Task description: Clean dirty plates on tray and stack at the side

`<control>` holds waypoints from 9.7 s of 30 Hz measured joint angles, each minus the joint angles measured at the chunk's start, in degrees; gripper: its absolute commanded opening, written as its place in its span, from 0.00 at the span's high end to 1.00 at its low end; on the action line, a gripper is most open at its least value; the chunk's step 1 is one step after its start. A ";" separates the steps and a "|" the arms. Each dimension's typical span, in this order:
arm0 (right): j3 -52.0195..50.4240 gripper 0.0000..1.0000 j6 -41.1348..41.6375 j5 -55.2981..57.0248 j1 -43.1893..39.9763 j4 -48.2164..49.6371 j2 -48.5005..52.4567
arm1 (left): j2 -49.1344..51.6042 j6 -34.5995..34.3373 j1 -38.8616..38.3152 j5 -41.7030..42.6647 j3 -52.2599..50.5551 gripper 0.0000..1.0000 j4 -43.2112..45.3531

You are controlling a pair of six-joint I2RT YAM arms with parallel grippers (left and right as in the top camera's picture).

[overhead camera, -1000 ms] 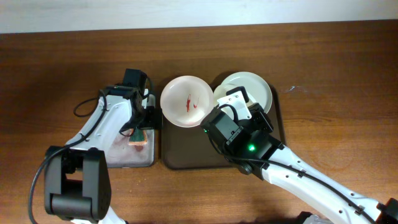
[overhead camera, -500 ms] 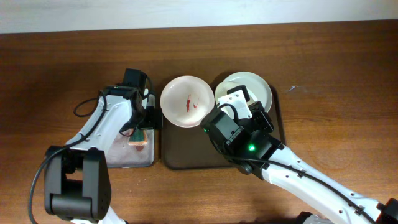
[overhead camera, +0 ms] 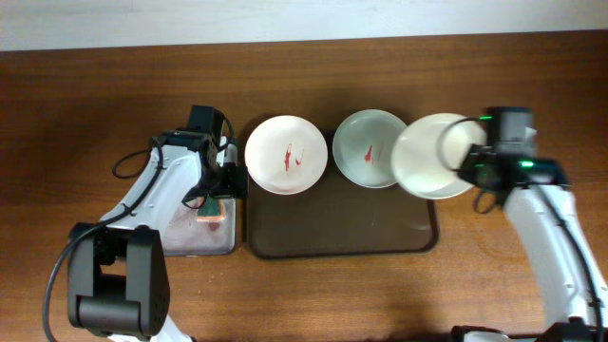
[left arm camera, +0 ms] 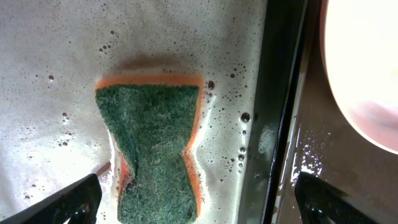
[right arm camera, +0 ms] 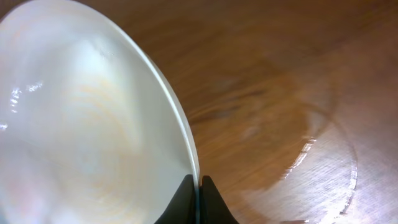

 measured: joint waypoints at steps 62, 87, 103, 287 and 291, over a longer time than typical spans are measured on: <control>12.76 0.91 7.78 -29.46 31.47 6.01 34.36 | 0.00 0.00 0.00 0.17 0.00 0.01 0.02; 13.14 0.79 7.69 -29.46 33.81 13.44 33.40 | 0.00 0.00 0.00 0.17 0.00 0.01 0.00; 13.16 0.79 16.94 -26.91 33.81 15.19 33.94 | 0.00 0.00 0.00 0.17 0.00 0.01 0.00; 9.75 0.92 2.14 -20.81 32.68 -0.92 29.29 | 0.00 -9.09 0.00 -7.04 -3.26 0.21 1.31; 9.75 0.85 2.36 -20.83 32.68 -0.92 29.29 | 0.00 -9.09 0.00 -7.04 -3.26 0.21 1.31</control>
